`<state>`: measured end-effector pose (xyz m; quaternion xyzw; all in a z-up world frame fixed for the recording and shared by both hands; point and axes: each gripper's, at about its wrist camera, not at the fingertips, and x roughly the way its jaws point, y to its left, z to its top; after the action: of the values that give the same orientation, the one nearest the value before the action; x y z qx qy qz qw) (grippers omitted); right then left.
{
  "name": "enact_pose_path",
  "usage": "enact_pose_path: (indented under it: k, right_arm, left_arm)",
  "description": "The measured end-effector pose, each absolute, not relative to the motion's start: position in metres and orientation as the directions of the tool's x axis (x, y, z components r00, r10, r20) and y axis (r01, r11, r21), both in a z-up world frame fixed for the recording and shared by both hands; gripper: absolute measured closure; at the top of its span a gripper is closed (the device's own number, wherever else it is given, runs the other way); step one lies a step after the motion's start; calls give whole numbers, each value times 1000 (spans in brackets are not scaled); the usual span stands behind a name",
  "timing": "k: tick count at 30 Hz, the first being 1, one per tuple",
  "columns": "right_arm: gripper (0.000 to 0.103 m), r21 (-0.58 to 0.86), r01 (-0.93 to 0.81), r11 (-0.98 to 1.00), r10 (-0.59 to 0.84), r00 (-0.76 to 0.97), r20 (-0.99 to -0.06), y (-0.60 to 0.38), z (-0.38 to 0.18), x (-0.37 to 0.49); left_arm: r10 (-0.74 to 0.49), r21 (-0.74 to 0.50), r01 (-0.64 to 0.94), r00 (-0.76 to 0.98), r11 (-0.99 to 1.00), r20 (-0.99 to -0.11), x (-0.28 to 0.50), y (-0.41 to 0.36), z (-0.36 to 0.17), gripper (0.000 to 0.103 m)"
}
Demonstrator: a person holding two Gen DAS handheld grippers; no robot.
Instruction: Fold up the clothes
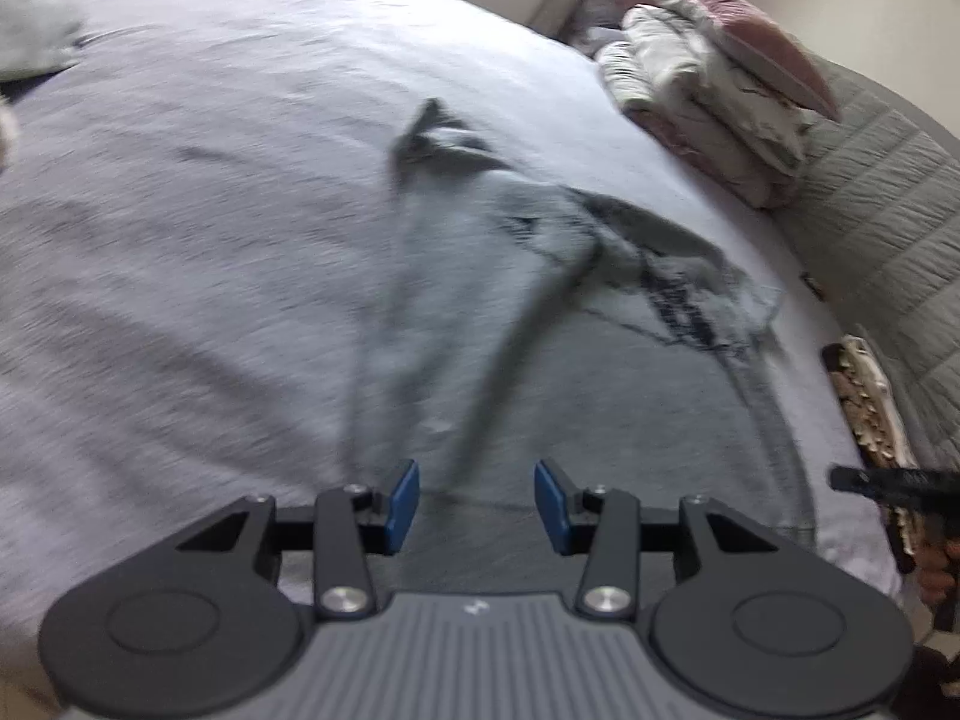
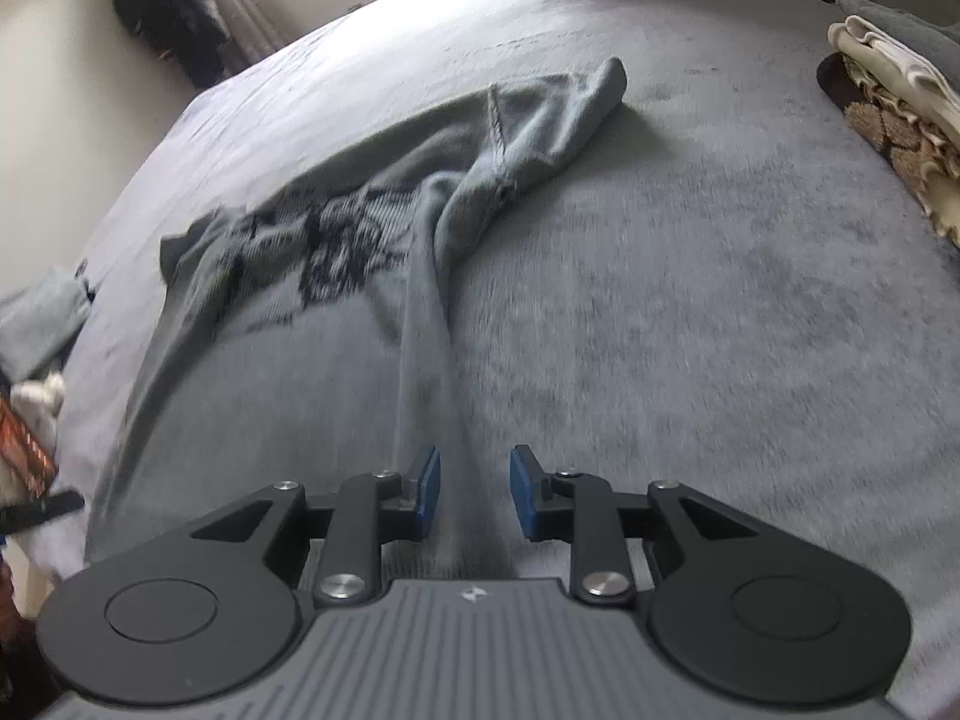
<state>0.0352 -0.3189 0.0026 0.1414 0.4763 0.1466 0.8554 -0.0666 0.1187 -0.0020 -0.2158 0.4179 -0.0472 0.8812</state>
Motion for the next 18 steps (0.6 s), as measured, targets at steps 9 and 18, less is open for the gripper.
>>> enact_pose_path:
  k: [9,18]
  right_arm:
    - [72,451,-54,891,411,519,-749,-309,2,74]
    - [69,502,3,865,420,543,-727,-313,-15,109]
  left_arm:
    - [-329,-417,9,632,909,-702,-29,71,-5,56]
    - [-402,-414,134,621,900,-673,4,23,-12,34]
